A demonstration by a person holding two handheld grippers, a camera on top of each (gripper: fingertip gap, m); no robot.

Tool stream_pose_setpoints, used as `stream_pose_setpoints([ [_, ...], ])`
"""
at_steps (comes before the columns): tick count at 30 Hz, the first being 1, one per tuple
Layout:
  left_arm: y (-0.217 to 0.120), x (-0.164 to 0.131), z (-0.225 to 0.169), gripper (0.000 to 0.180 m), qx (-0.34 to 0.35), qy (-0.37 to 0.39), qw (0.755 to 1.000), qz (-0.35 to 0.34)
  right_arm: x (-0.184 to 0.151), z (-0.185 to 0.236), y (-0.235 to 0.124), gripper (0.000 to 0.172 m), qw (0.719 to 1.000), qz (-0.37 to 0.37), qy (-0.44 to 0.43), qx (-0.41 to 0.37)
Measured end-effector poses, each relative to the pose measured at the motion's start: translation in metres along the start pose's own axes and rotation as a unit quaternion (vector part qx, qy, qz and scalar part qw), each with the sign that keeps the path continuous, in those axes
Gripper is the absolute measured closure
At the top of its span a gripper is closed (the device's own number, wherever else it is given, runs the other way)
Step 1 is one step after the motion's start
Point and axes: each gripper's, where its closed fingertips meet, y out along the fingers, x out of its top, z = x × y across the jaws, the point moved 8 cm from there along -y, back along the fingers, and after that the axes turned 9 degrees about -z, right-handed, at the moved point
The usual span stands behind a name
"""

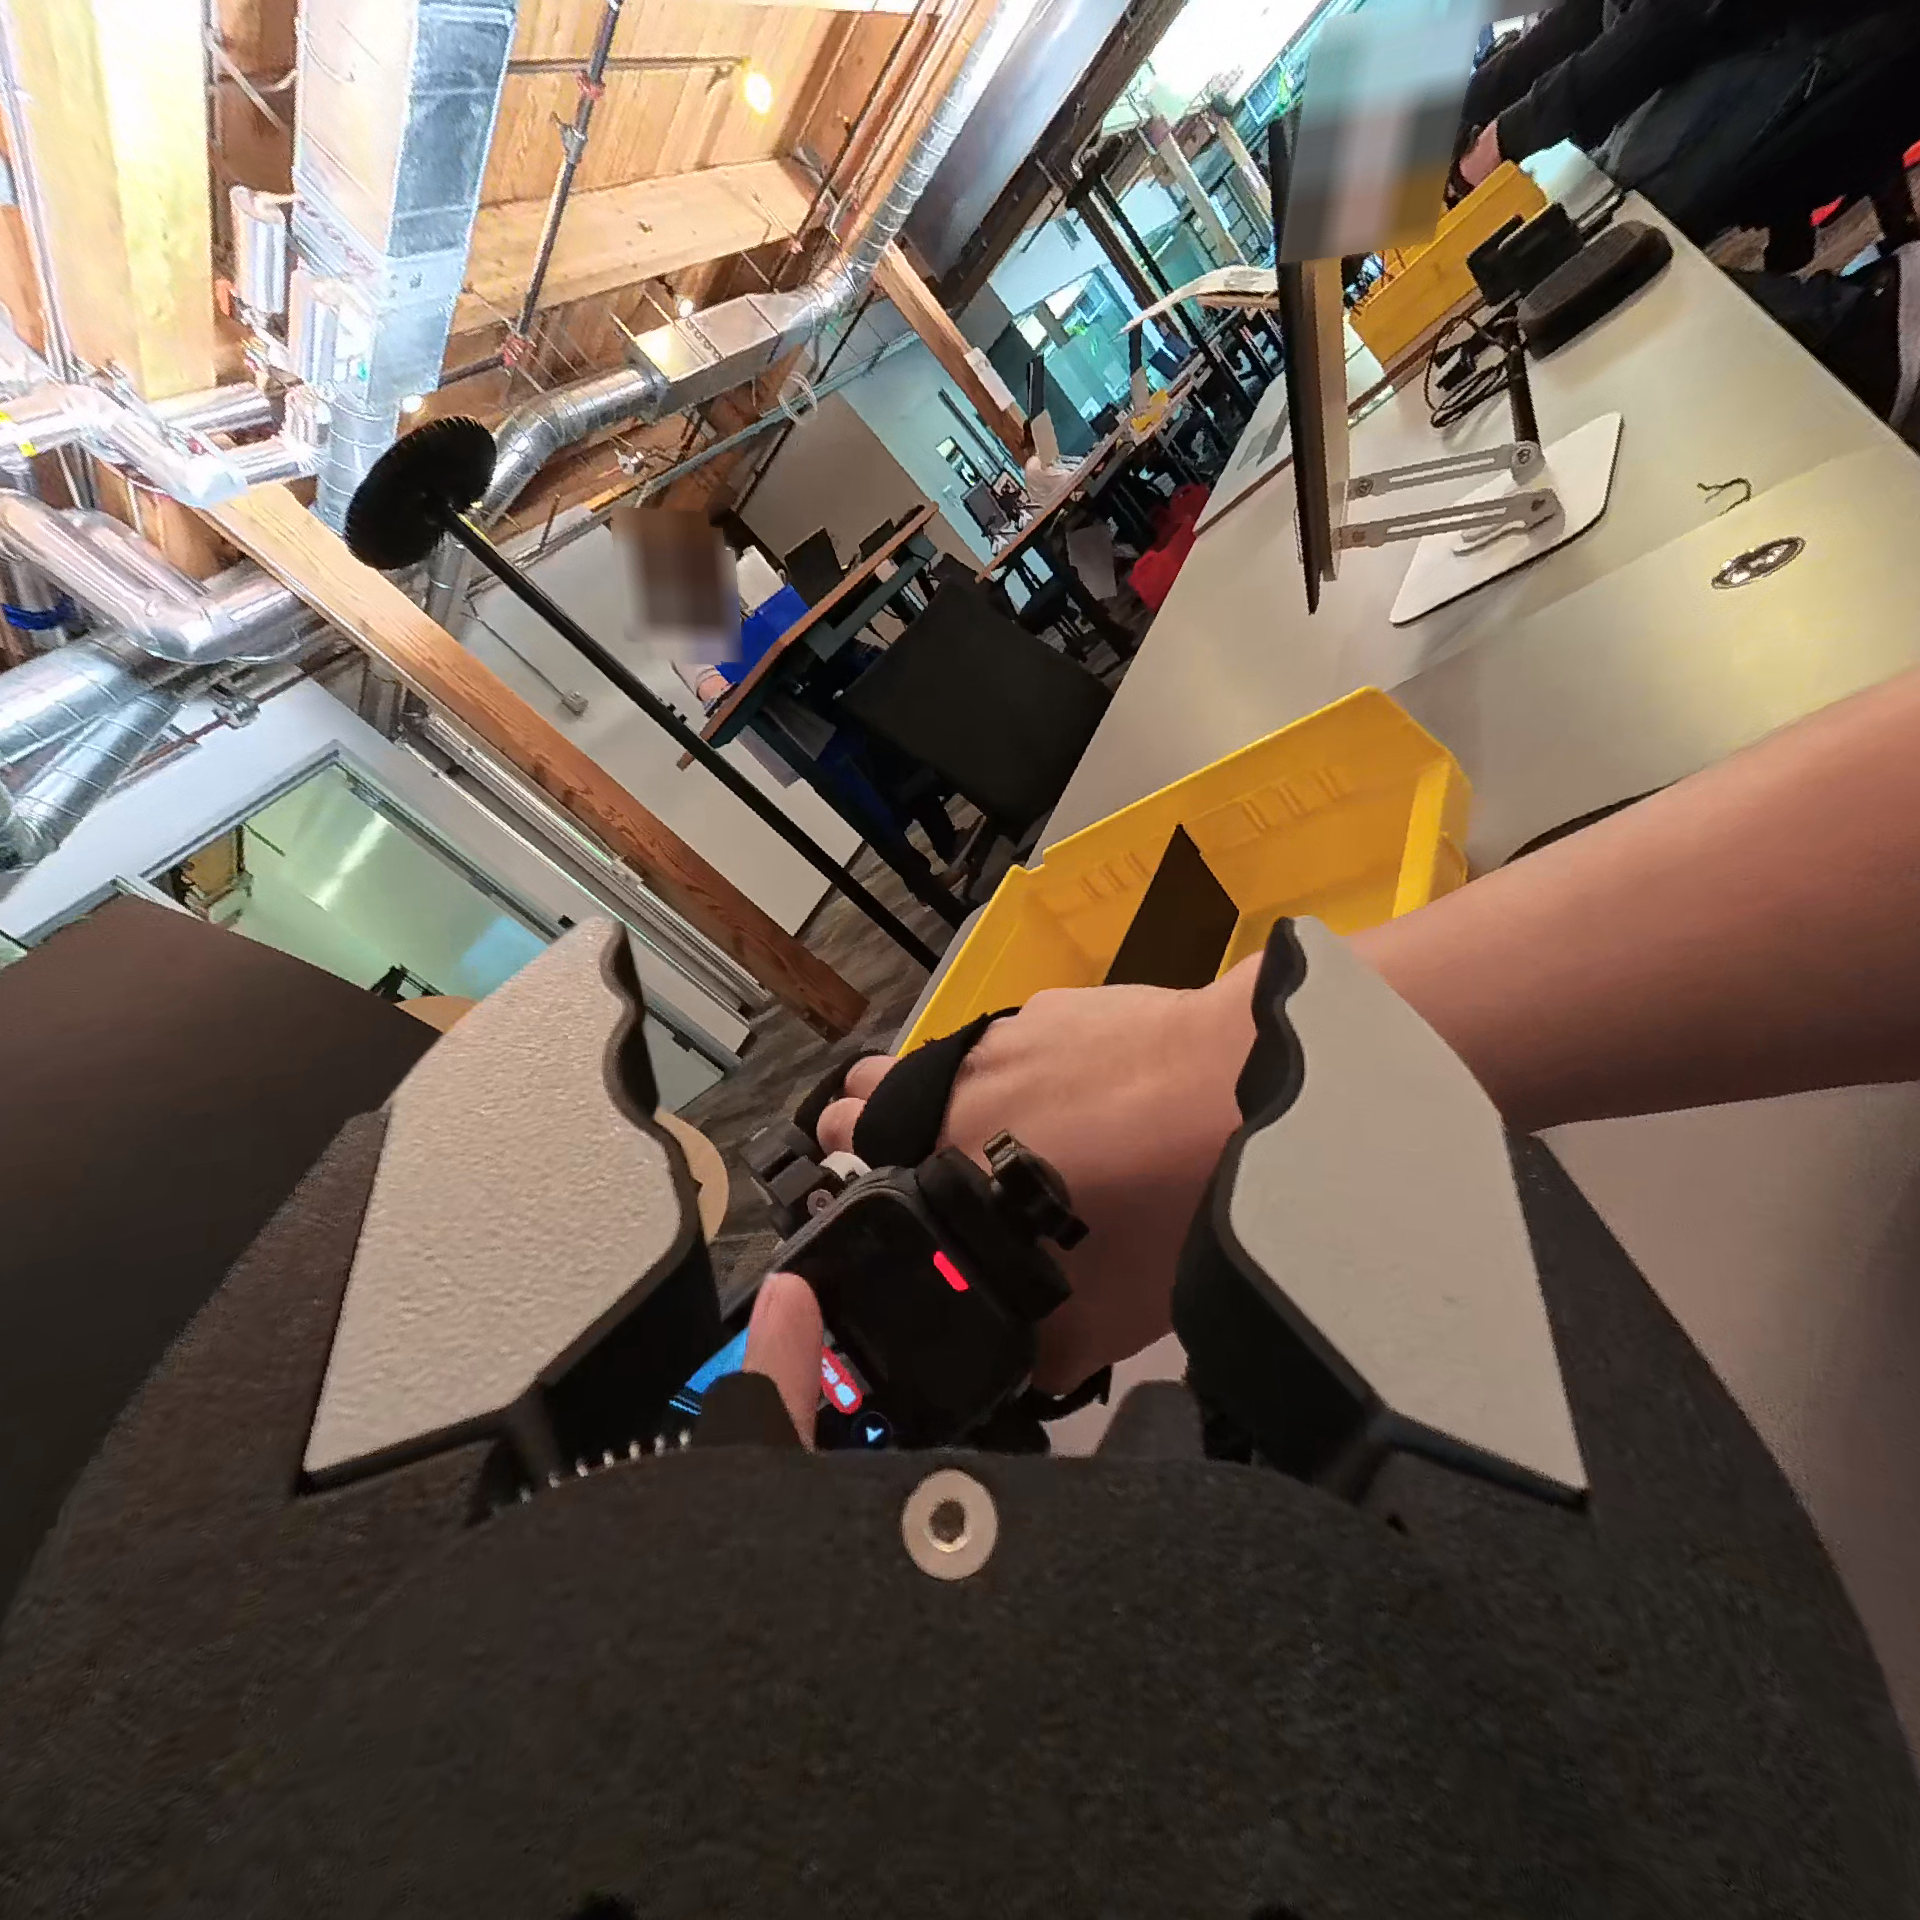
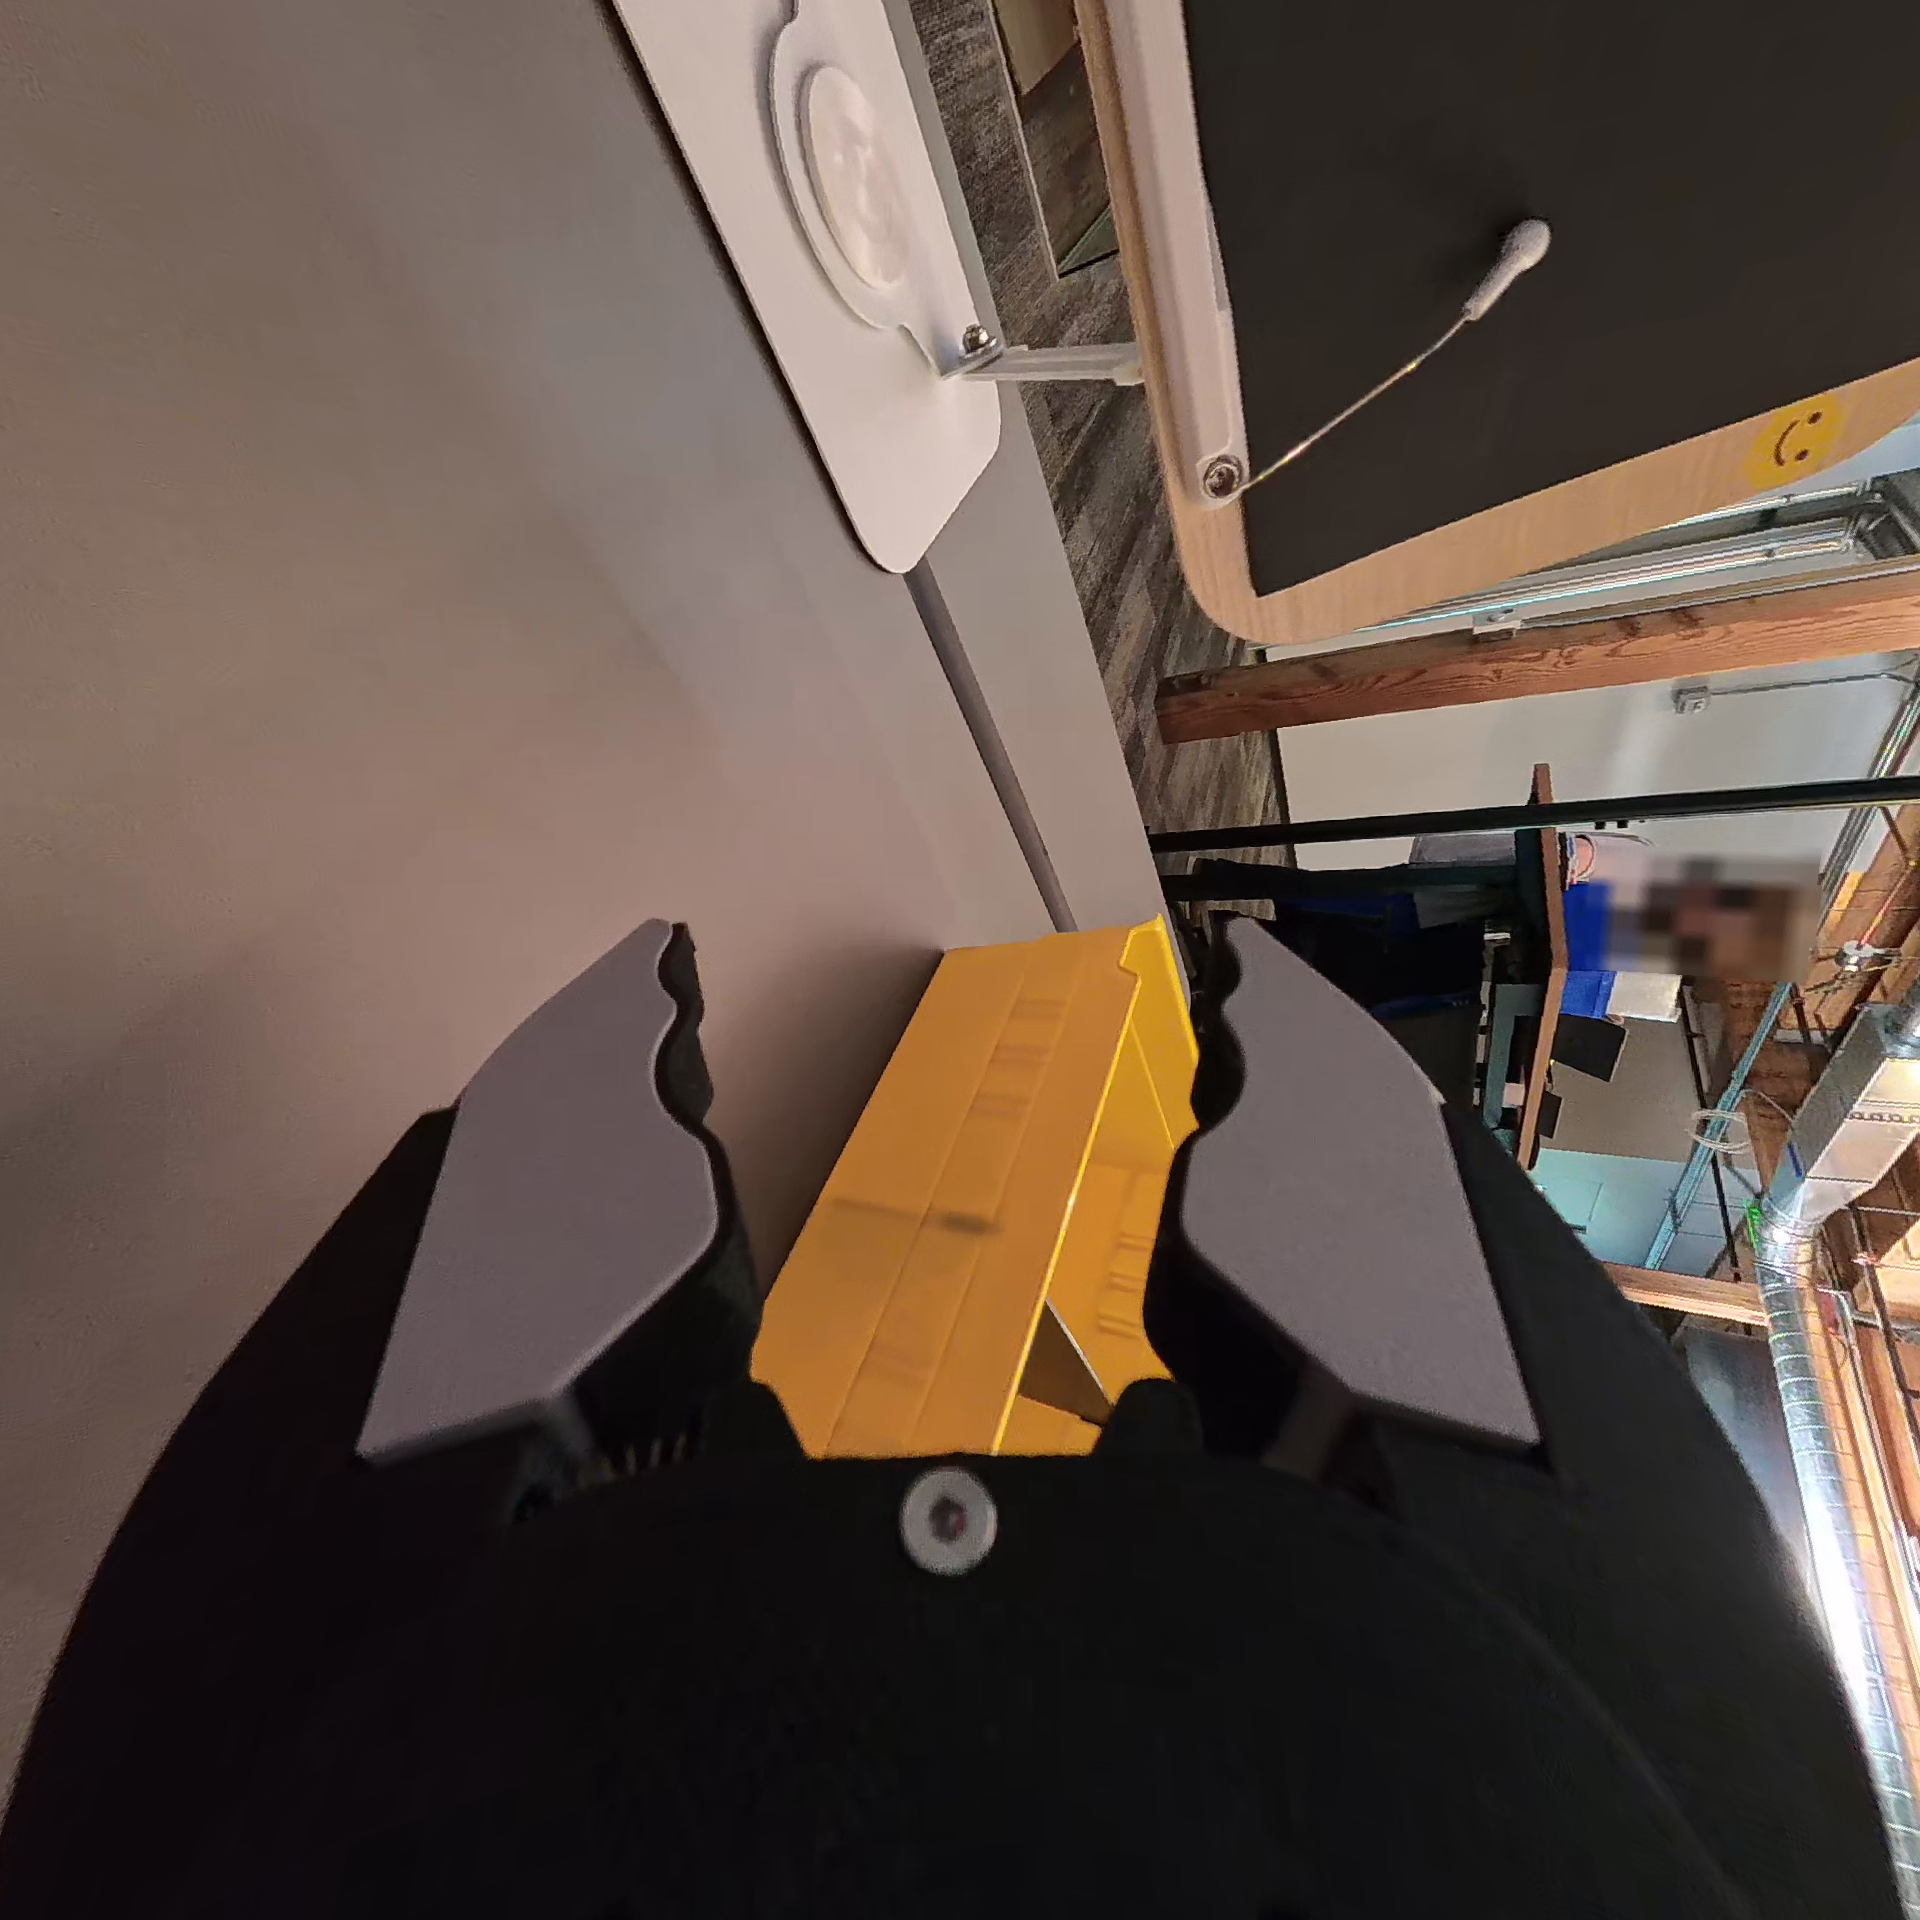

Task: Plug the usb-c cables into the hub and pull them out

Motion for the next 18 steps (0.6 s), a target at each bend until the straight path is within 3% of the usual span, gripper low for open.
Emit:
stream_pose_setpoints([
  [12,-0.022,0.025,0.04,0.067,0.047,0.0,0.999,-0.017,-0.002,-0.006,0.001,0.079,1.0,-0.018,0.007,0.007],
  [16,-0.054,0.031,0.094,0.071,0.118,-0.023,0.993,0.022,-0.009,-0.021,0.004,0.079,0.998,-0.042,0.045,0.03],
  [18,-0.084,0.028,0.129,0.075,0.146,-0.079,0.985,0.049,-0.016,-0.041,0.002,0.08,0.992,-0.07,0.095,0.041],
])
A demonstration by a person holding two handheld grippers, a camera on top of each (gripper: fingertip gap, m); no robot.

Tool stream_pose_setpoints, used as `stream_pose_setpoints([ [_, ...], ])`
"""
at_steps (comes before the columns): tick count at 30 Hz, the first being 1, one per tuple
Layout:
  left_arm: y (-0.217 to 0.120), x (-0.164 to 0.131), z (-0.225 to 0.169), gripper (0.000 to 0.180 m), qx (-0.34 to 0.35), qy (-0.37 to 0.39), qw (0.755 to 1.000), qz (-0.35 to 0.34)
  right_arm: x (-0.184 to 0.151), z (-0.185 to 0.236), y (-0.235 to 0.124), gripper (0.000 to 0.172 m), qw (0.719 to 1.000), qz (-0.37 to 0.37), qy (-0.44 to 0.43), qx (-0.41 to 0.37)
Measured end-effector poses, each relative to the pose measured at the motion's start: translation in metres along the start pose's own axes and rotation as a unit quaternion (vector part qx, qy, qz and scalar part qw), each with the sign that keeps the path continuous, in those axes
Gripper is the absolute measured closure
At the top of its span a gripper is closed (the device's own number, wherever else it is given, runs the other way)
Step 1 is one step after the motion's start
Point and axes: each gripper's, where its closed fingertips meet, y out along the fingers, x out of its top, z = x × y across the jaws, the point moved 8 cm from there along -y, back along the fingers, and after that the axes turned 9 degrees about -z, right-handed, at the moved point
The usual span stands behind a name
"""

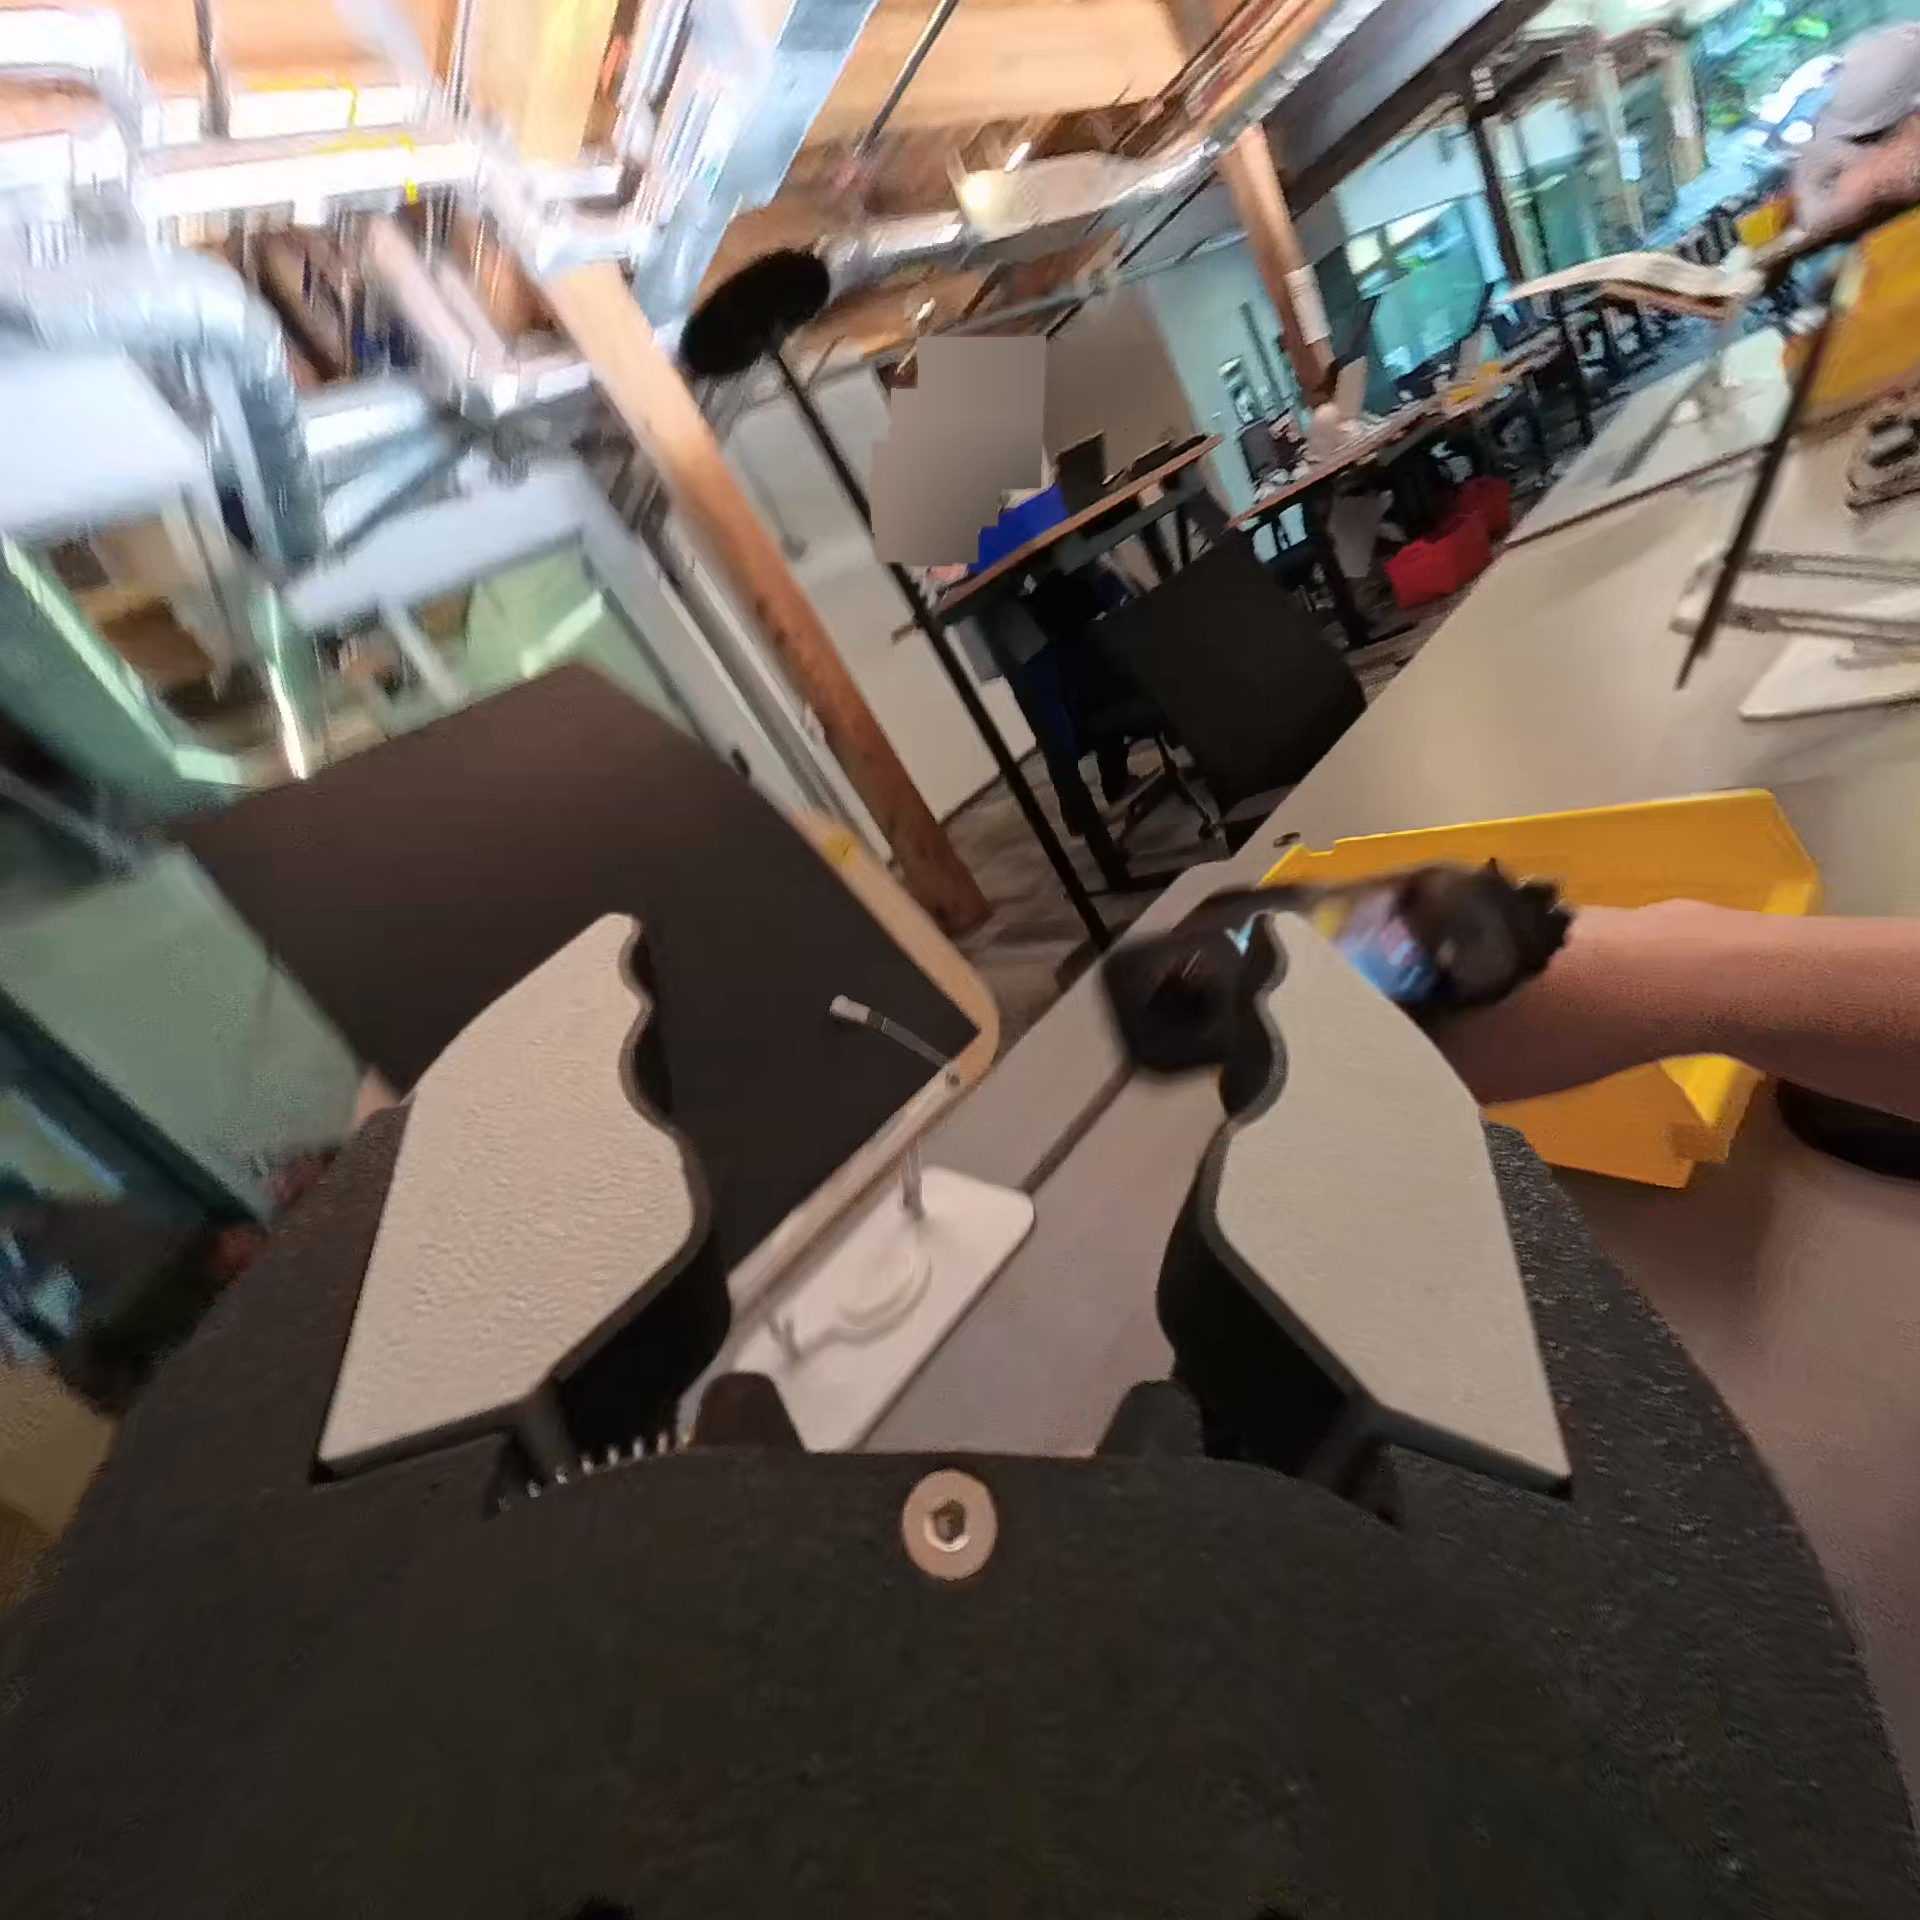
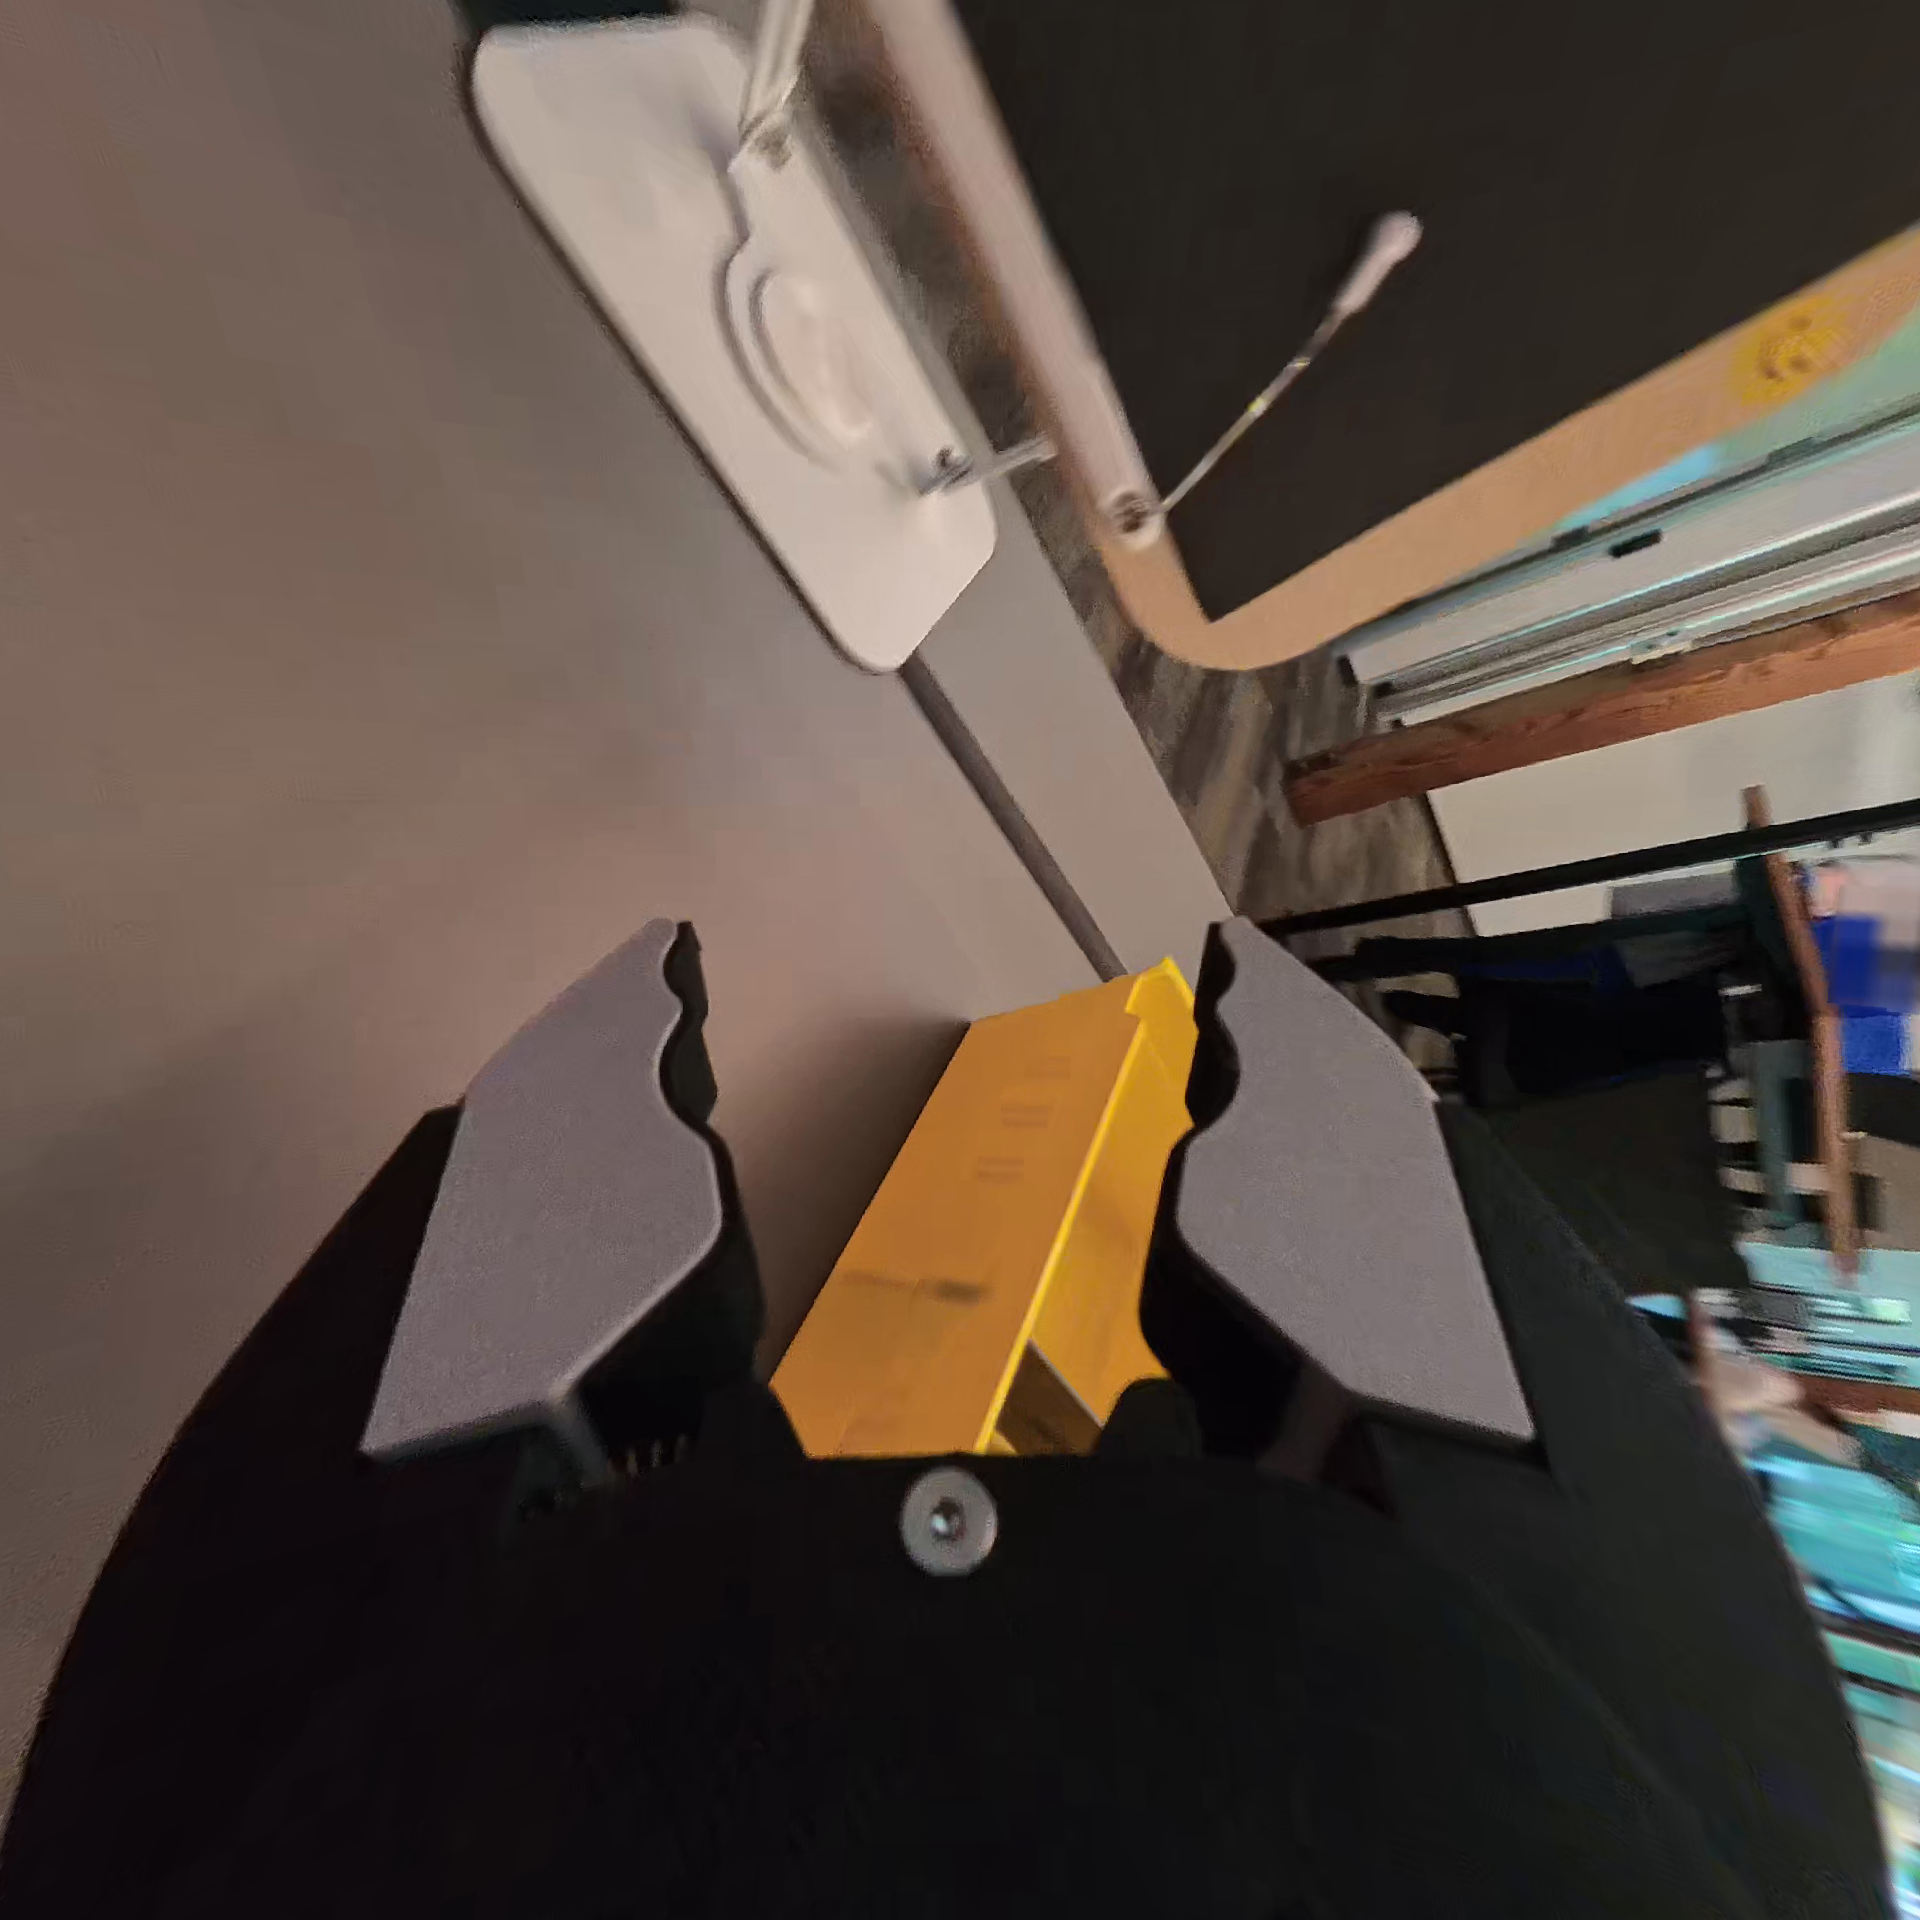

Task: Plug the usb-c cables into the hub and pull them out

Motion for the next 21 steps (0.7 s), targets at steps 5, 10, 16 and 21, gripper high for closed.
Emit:
stream_pose_setpoints([
  [5,-0.064,-0.024,0.097,0.099,0.136,-0.11,0.98,0.097,-0.008,-0.078,-0.037,0.098,0.974,-0.16,0.154,-0.045],
  [10,-0.125,-0.066,0.141,0.138,0.222,-0.114,0.924,0.288,-0.026,-0.131,-0.083,0.122,0.901,-0.329,0.277,-0.047],
  [16,-0.146,-0.08,0.125,0.18,0.099,-0.079,0.919,0.373,-0.034,-0.141,-0.1,0.165,0.885,-0.37,0.281,0.021],
  [21,-0.13,-0.083,0.122,0.18,0.083,-0.021,0.932,0.353,-0.03,-0.134,-0.103,0.171,0.896,-0.36,0.254,0.058],
])
